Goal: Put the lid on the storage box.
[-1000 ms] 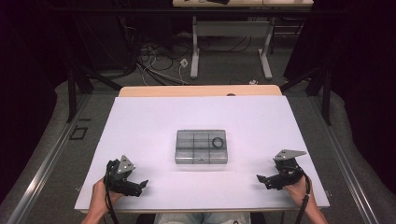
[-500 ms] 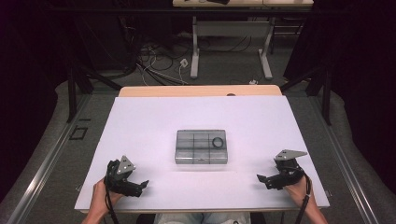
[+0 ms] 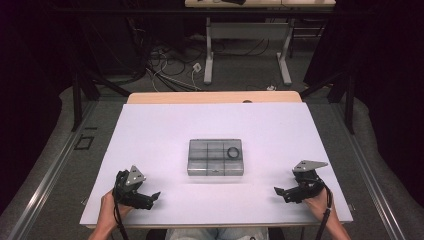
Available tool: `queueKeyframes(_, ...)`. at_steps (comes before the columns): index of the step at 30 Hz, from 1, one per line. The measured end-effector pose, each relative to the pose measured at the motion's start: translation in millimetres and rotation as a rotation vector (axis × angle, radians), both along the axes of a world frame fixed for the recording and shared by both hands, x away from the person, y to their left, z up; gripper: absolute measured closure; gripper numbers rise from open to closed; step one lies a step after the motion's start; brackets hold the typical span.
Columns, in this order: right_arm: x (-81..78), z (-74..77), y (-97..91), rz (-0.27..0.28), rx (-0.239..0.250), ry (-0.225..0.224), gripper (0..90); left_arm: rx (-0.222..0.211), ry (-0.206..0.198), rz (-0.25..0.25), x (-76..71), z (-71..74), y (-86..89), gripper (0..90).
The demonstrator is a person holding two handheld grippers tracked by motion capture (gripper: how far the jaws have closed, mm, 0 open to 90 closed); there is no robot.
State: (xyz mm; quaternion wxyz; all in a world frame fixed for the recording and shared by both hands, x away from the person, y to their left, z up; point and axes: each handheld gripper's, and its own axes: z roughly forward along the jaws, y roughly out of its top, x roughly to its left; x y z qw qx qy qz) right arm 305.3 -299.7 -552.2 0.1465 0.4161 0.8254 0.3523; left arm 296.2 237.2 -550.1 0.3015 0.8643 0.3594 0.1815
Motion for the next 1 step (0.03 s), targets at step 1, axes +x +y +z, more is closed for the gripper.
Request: queueKeyframes(1,0.3,0.2,-0.6,0.003,-0.005,-0.007,0.0,-0.001,0.003,0.001,0.0,-0.1,0.1,0.0)
